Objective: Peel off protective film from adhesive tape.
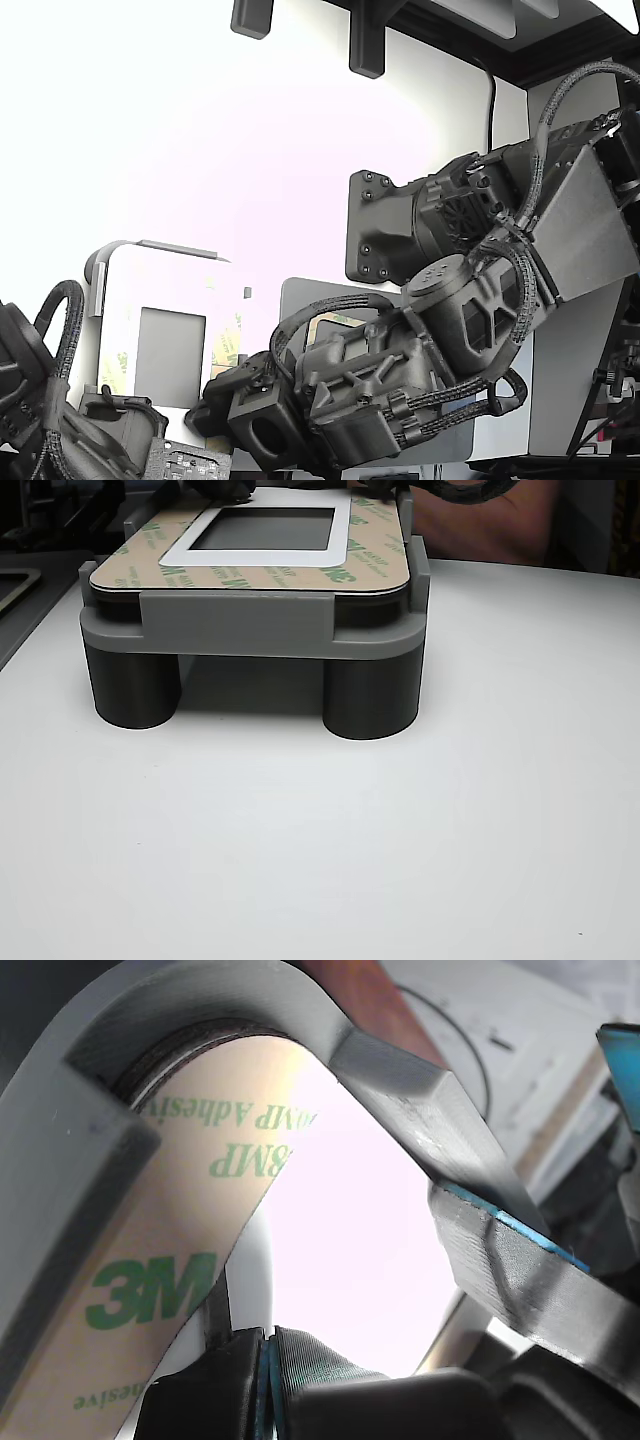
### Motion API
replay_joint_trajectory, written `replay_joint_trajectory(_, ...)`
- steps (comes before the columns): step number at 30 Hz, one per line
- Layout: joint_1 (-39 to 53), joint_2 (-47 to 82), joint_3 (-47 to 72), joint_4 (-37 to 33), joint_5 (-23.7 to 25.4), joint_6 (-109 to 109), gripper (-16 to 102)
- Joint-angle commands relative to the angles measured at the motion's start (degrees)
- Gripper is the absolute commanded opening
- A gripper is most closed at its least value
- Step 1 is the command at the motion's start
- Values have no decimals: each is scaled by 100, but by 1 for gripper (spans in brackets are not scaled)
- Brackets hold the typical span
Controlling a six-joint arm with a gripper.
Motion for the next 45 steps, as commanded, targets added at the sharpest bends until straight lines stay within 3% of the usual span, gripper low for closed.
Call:
replay_joint_trajectory(1,-9,167,-158,0,-35,18,-10)
replay_joint_trajectory(45,237,-70,-396,35,35,281,-10)
